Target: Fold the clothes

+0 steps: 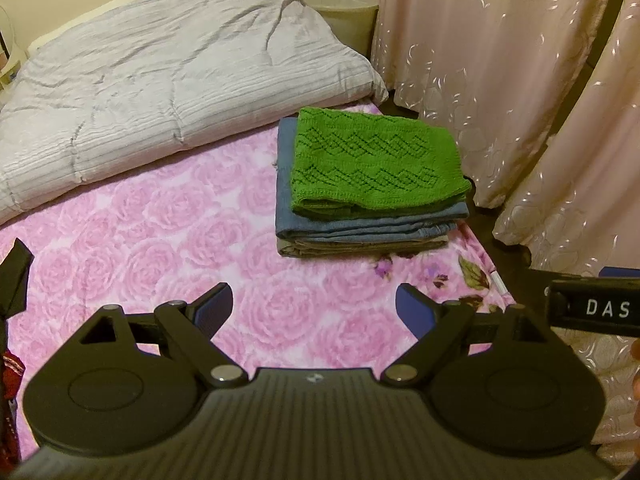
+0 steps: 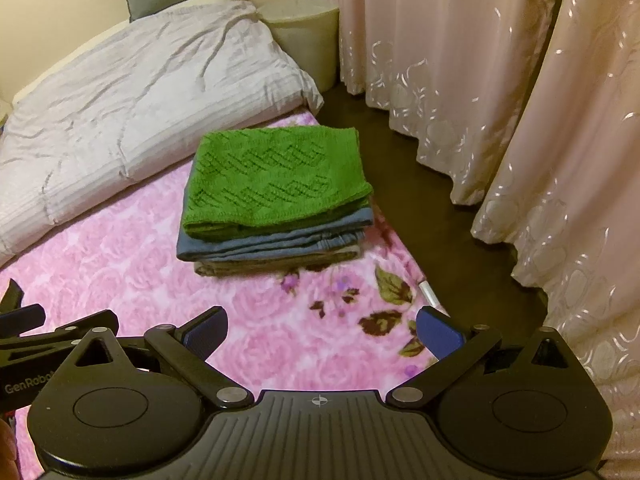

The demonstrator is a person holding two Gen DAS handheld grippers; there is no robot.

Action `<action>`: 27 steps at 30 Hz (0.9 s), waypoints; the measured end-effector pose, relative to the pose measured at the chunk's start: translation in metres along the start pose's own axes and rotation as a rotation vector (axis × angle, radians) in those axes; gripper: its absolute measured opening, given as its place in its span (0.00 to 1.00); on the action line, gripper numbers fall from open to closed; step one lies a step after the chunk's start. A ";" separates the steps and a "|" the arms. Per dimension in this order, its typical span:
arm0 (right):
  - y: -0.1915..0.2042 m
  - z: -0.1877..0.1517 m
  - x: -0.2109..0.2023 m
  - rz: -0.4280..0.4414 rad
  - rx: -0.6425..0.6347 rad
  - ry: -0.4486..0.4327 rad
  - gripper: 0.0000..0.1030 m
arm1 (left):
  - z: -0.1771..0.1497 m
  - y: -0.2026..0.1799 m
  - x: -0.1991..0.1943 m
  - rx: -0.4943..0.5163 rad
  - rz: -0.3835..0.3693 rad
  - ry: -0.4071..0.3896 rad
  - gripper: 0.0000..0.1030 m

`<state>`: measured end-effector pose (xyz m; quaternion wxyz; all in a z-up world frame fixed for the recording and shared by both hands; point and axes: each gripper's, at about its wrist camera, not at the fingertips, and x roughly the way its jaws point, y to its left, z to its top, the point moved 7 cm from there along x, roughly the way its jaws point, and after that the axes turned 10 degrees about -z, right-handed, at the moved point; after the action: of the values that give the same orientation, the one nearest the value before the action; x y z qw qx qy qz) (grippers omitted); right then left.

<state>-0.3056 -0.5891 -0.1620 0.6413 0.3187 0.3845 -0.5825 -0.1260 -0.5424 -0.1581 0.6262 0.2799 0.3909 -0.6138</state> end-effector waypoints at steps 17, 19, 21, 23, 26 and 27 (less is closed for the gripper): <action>0.004 0.003 0.034 -0.008 -0.006 0.050 1.00 | 0.003 0.004 0.027 0.014 0.004 0.025 0.84; 0.004 0.004 0.037 -0.009 -0.009 0.052 1.00 | 0.004 0.004 0.030 0.014 0.003 0.029 0.84; 0.004 0.004 0.040 -0.010 -0.010 0.056 1.00 | 0.005 0.003 0.034 0.014 0.004 0.033 0.84; 0.003 0.004 0.043 -0.010 -0.011 0.060 1.00 | 0.005 0.003 0.037 0.015 0.005 0.038 0.84; 0.003 0.005 0.048 -0.010 -0.012 0.067 1.00 | 0.005 0.002 0.042 0.016 0.006 0.045 0.84; 0.002 0.005 0.050 -0.010 -0.013 0.069 1.00 | 0.005 0.002 0.043 0.017 0.008 0.047 0.84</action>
<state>-0.3014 -0.6181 -0.2024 0.6267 0.3325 0.4117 -0.5720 -0.1258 -0.5707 -0.1917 0.6168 0.3010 0.3992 -0.6080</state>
